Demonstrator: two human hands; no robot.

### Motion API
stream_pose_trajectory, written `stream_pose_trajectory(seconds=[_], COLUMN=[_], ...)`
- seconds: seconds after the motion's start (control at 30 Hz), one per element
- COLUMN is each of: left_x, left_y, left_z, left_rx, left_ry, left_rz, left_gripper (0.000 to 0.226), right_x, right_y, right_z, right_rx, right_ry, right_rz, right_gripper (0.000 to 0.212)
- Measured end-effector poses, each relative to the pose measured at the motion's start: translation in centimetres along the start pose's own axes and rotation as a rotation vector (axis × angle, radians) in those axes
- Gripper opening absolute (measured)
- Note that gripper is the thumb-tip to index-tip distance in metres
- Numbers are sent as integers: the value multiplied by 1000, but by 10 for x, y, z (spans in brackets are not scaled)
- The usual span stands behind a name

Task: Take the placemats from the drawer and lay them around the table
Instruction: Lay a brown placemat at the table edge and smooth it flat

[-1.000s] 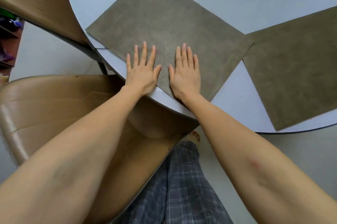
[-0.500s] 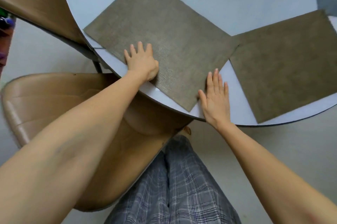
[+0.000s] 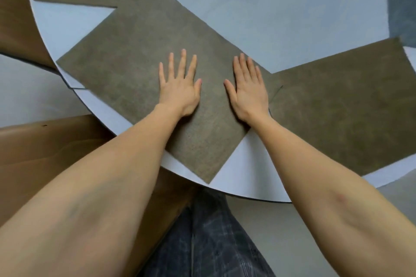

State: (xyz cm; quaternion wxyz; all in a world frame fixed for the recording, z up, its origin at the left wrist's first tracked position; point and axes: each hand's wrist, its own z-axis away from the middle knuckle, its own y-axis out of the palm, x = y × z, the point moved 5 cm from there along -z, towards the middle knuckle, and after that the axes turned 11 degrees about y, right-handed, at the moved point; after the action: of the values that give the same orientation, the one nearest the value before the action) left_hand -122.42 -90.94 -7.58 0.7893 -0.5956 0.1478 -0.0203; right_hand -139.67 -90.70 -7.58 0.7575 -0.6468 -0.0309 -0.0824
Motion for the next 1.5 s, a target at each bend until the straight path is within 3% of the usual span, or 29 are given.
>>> stream_pose_trajectory(seconds=[0.13,0.27,0.37,0.43,0.5,0.63,0.77,0.87,1.0,1.2,1.33,1.5], left_x=[0,7,42,84,117,132,132,132,133,132,154,200], left_y=[-11,-39,-65,-68,-55,-34,-34,-34,-32,-34,-39,-32], left_z=[-2,-8,-21,-22,-15,-4,-6,-6,-5,-3,0,37], left_rx=[97,-46,-229,-285,-217,-192,-223,-217,-223,-223,-184,-255], left_ry=[-17,29,4,-190,-389,-435,-439,-431,-441,-426,-257,-558], left_rz=[87,101,183,144,92,-34,-40,-23,-22,-25,-47,61], left_gripper=[61,46,42,52,60,65,65,65,64,60,56,64], right_x=[-59,-58,15,76,126,180,215,229,228,185,178,180], right_y=[-12,-26,-34,-31,-19,11,6,1,9,15,18,17], right_z=[4,-7,-37,-54,-65,-97,-161,-192,-170,-74,-52,-53], right_rx=[33,23,-1,35,61,117,57,44,12,20,5,2], right_ry=[244,337,-20,-348,-610,-797,-717,-523,-251,-347,-308,-289], right_rz=[-47,-70,-118,-81,20,133,101,35,-45,-10,41,37], right_gripper=[64,65,63,62,62,62,60,60,63,62,62,61])
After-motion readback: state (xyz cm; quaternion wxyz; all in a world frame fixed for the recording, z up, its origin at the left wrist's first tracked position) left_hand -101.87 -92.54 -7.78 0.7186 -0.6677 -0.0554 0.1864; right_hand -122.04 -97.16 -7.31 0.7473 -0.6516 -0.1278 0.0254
